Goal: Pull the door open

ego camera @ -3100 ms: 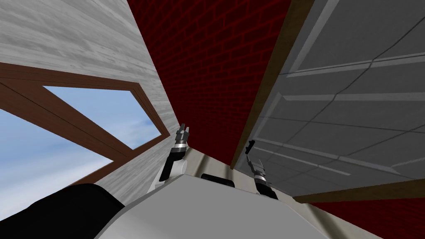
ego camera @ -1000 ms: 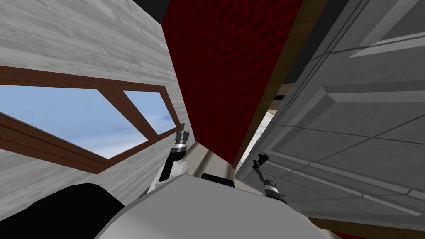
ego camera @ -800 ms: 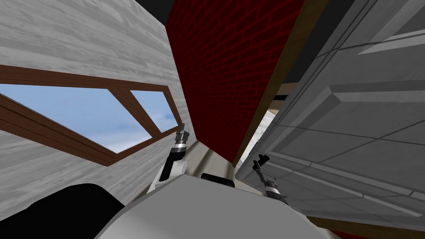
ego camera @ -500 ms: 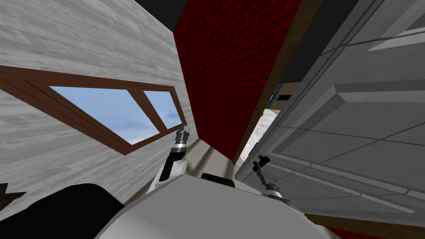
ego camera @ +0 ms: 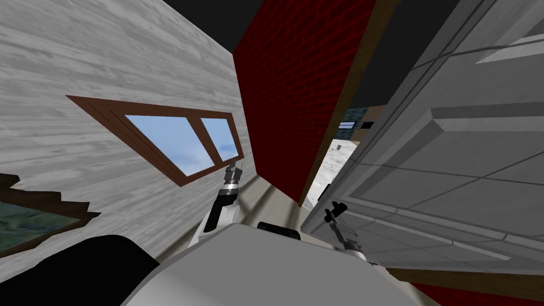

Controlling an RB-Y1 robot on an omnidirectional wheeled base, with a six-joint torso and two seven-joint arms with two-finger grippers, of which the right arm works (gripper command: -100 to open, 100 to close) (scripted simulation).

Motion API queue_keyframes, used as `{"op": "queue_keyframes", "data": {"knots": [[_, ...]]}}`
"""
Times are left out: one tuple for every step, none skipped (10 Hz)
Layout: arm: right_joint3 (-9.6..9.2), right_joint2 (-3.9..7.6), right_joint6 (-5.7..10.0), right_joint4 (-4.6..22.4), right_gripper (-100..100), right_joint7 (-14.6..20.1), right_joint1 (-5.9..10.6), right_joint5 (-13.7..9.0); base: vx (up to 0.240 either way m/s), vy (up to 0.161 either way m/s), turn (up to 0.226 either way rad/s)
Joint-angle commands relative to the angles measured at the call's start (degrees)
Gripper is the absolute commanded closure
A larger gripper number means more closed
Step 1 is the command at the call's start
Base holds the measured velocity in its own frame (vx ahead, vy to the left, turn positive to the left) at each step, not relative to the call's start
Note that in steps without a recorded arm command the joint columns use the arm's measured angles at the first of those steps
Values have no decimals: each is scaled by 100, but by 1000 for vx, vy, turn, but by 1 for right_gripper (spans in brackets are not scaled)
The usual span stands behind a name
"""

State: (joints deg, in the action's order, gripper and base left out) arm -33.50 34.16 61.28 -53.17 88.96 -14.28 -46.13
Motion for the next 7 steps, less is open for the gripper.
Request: {"op": "queue_keyframes", "data": {"knots": [[-111,48,147,56,100,103,-39,49,-246,-32,159],[-164,87,220,82,100,156,-59,70,-208,-63,116],[-219,128,297,110,100,211,-79,92,-171,-56,121],[-273,168,371,137,100,264,-99,114,-169,-44,132],[-323,205,440,162,100,314,-117,134,-241,-33,124],[-384,250,525,193,100,374,-139,159,-273,-68,136],[-338,228,479,197,100,348,-98,144,-119,-32,35]]}}
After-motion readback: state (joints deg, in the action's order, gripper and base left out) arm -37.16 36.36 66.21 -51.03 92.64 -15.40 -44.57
